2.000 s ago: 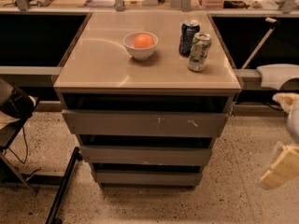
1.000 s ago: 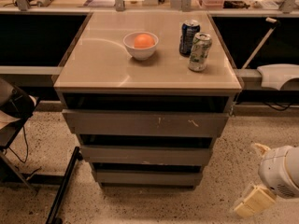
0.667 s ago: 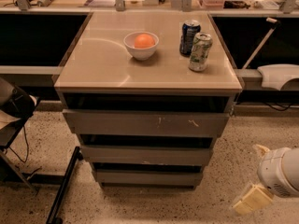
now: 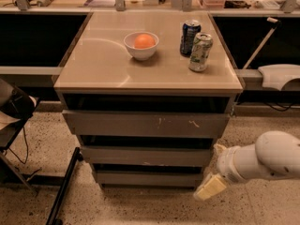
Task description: Open middle drawer
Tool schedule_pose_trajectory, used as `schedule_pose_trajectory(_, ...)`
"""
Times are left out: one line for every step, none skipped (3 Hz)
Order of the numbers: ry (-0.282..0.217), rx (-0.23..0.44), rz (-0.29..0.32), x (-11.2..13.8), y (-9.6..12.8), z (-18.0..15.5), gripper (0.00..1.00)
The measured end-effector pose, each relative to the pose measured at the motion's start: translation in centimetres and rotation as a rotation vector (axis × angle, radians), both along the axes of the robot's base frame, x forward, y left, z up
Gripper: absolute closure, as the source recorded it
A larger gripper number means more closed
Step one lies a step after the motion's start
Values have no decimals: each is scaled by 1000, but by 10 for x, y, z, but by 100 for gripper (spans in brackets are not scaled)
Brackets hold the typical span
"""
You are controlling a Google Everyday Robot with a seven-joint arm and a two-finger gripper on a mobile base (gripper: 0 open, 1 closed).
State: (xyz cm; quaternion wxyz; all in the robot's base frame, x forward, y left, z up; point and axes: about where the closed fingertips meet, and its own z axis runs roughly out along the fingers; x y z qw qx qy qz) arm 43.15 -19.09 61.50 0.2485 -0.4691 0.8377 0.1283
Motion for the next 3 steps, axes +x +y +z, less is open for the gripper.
schedule_pose_trajectory(27, 16, -1, -3, 1, -16, 0)
schedule_pose_trajectory(13, 27, -1, -7, 6, -24, 0)
schedule_pose_trajectory(69, 99, 27, -17, 42, -72, 0)
